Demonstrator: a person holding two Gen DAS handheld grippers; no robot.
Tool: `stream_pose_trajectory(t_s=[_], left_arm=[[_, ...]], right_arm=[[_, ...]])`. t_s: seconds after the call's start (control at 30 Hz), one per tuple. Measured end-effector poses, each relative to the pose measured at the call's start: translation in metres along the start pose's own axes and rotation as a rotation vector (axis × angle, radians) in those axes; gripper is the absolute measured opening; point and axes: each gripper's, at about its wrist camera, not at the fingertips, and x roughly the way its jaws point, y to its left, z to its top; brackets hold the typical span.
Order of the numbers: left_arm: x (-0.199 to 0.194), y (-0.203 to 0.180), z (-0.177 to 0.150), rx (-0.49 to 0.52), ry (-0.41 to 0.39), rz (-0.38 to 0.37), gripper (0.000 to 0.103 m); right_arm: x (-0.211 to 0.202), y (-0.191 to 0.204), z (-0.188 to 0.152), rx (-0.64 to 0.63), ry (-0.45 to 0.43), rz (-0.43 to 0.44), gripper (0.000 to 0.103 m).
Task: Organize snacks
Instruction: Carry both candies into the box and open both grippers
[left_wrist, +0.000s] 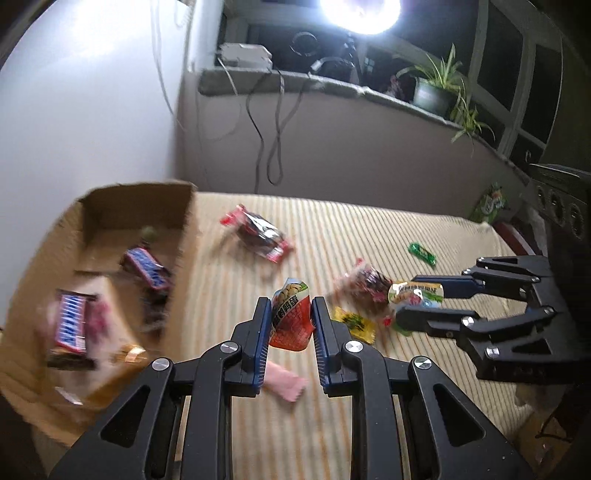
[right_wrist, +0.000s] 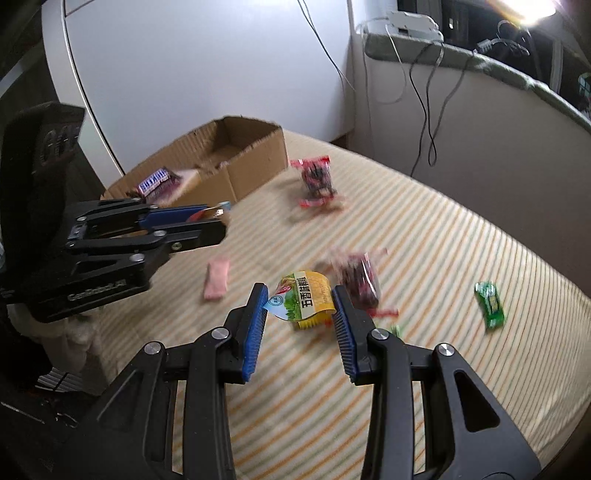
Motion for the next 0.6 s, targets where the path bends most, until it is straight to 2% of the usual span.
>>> stream_pose_trajectory(t_s=[0.27, 0.6], left_arm=[[-0.032, 0.052, 0.002, -0.062, -0.064, 0.096, 0.02], [-0.062, 0.105, -0.014, -0.136, -0.093, 0.223, 0.02]], right_arm=[[0.01, 0.014, 0.047, -0.048, -0.04, 0.031, 0.037], [0.041, 0.054, 0.094, -0.117, -0.047, 0.102, 0.037]])
